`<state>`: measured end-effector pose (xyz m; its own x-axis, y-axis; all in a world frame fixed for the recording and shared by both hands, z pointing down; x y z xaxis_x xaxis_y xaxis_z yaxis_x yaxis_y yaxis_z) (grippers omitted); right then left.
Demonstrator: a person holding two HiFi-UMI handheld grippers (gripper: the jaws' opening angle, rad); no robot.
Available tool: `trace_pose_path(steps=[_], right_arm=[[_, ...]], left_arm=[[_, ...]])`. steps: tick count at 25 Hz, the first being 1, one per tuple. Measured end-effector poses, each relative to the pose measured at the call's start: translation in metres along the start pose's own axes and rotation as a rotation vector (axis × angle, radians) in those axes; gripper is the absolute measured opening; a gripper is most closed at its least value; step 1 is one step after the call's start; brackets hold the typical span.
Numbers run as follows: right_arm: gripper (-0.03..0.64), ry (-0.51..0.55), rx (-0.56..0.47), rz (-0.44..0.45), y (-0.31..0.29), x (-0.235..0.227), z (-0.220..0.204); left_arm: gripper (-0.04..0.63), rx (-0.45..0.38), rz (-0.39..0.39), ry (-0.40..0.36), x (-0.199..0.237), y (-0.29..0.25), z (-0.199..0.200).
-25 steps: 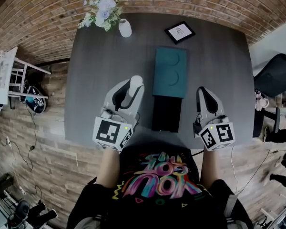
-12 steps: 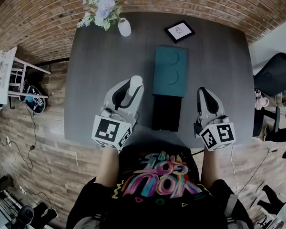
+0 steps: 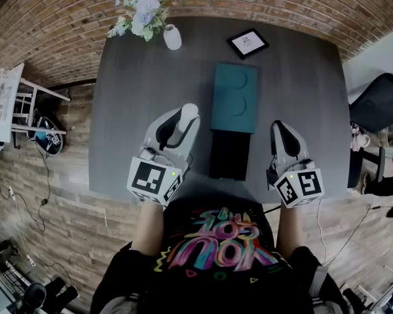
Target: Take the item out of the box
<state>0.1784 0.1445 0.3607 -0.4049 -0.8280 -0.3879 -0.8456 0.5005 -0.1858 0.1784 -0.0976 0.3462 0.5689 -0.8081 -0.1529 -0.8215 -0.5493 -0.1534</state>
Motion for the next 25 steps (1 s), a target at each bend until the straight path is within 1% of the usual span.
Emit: trace_pose_path(steps=[7, 11, 14, 25], right_arm=[[0.0, 0.001, 0.017, -0.003, 0.0017, -0.0012, -0.0026], [0.0, 0.0, 0.019, 0.0, 0.002, -0.0014, -0.0041], [0.0, 0.0, 0.021, -0.001, 0.0034, -0.0019, -0.0057], [0.0, 0.003, 0.027, 0.001, 0.0073, -0.0017, -0.0054]], left_arm=[[0.132, 0.008, 0.007, 0.001, 0.0004, 0.001, -0.0034], [0.132, 0.003, -0.004, 0.007, 0.0004, -0.0003, -0.0043], [0.132, 0.004, 0.005, 0.014, -0.0021, -0.0001, -0.0047], [0.132, 0.005, 0.0, 0.002, -0.0058, -0.0012, -0.002]])
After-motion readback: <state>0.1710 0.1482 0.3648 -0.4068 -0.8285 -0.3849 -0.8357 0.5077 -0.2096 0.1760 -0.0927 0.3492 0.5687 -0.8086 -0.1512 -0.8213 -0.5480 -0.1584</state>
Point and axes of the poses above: the fingertips, and each gripper's own axes: y backward along the fingers, x to its left, z out of its top, the point moved 4 cm from there along y, backward along the fingers, and after that the axes turned 14 degrees about -y, right-handed, at the moved point
